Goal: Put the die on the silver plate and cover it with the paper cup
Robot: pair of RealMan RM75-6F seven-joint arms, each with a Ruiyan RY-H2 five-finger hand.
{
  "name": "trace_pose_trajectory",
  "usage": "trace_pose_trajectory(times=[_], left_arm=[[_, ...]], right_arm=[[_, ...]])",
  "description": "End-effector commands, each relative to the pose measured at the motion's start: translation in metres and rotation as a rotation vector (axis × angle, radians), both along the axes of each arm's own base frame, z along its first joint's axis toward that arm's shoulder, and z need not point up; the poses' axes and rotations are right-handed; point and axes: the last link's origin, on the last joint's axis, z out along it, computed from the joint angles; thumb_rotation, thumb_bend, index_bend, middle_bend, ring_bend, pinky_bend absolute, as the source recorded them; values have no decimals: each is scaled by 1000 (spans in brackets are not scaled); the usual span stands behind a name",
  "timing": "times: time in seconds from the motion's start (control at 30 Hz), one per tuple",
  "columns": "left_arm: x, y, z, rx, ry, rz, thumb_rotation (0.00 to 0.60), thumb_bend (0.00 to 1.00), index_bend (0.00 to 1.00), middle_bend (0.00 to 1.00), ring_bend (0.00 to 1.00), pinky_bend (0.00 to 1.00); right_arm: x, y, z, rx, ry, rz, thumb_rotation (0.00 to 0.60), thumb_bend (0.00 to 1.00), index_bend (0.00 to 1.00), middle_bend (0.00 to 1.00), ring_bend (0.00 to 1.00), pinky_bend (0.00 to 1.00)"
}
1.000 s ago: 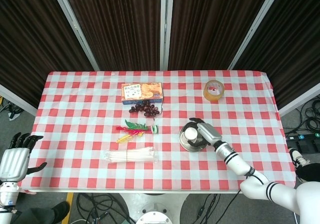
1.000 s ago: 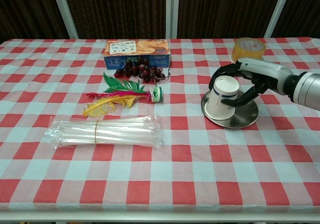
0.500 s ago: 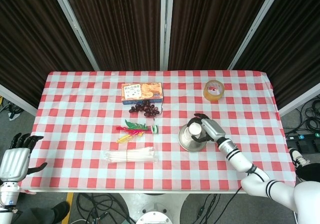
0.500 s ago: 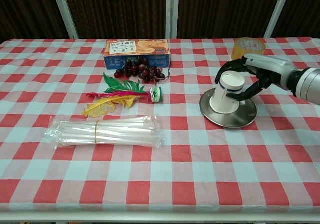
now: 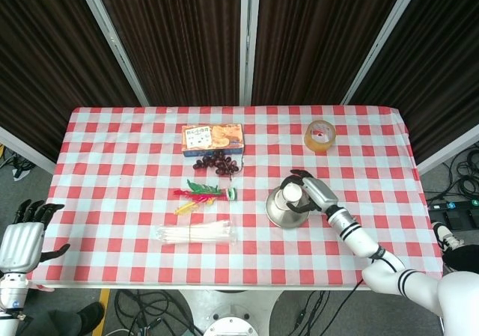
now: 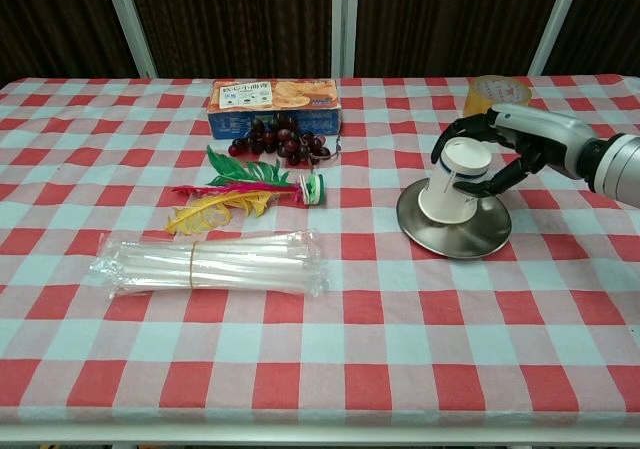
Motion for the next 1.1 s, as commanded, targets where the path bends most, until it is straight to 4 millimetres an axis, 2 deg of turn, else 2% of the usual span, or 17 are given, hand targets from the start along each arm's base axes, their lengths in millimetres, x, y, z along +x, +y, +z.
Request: trace_pose_trajectory(times=[0.03,0.1,0.27,0.37,0.6,0.87,1.1], left_arm=[[0,0,0,-2,1,-1,600,29,235,223,121,77],[1,1,0,-2,2,-2,600,29,235,223,120,77],[1,1,0,-2,2,0,600,29,234,223,120,77],[1,0,0,-1,2,-1,600,29,235,223,121,77],[1,0,-1,-4,4,1,600,29,234,223,120,77],[0,0,-1,-3,-1,5,600,29,235,223,120,77],[-1,0,-1,-5,1,4,600,29,235,223,120,77]], right_arm=[[4,15,-3,60,-2,51,600,327,571,282,66,23],[3,16,-3,67,13,60,600,327,570,282,66,19],[-3,-2,0,-1,22,8,600,327,567,281,66,19],[-4,-5,1,-17,14,1,600,327,567,281,66,19],[1,19,-4,68,25,84,600,327,565,283,66,18],[-9,-4,0,-21,34,3,600,327,563,283,66,18],[0,19,-5,69,13,78,600,327,563,284,66,16]])
